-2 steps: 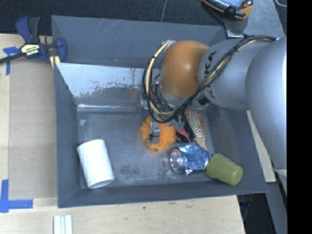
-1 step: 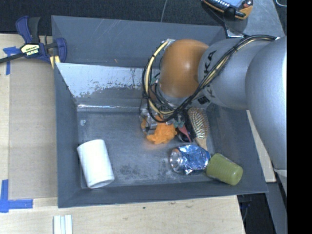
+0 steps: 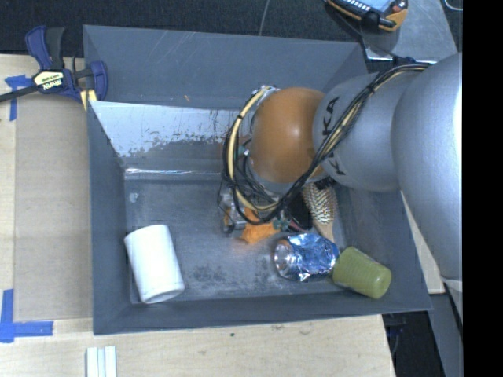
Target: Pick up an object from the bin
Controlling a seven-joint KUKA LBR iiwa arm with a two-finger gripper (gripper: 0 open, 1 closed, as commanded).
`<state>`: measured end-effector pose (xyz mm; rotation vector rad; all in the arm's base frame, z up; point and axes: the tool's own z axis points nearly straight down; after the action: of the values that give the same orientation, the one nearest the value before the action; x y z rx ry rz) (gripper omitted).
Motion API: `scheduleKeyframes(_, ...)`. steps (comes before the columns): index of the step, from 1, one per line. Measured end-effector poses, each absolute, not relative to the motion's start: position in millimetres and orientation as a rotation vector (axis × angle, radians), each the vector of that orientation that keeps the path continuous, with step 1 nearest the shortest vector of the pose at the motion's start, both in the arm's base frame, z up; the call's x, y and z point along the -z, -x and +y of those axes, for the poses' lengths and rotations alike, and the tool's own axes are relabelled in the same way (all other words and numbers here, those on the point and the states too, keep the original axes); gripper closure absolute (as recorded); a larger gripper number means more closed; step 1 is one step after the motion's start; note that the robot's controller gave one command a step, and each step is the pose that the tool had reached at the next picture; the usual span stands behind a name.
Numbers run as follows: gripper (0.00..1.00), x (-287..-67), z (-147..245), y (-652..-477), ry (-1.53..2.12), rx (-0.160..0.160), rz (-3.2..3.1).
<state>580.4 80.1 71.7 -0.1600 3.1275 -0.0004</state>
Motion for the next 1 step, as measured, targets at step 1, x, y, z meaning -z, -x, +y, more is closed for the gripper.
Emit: scheduleKeyframes(1,1.00,-69.9,-4.6,-480.6,-0.042,0.002,3.134)
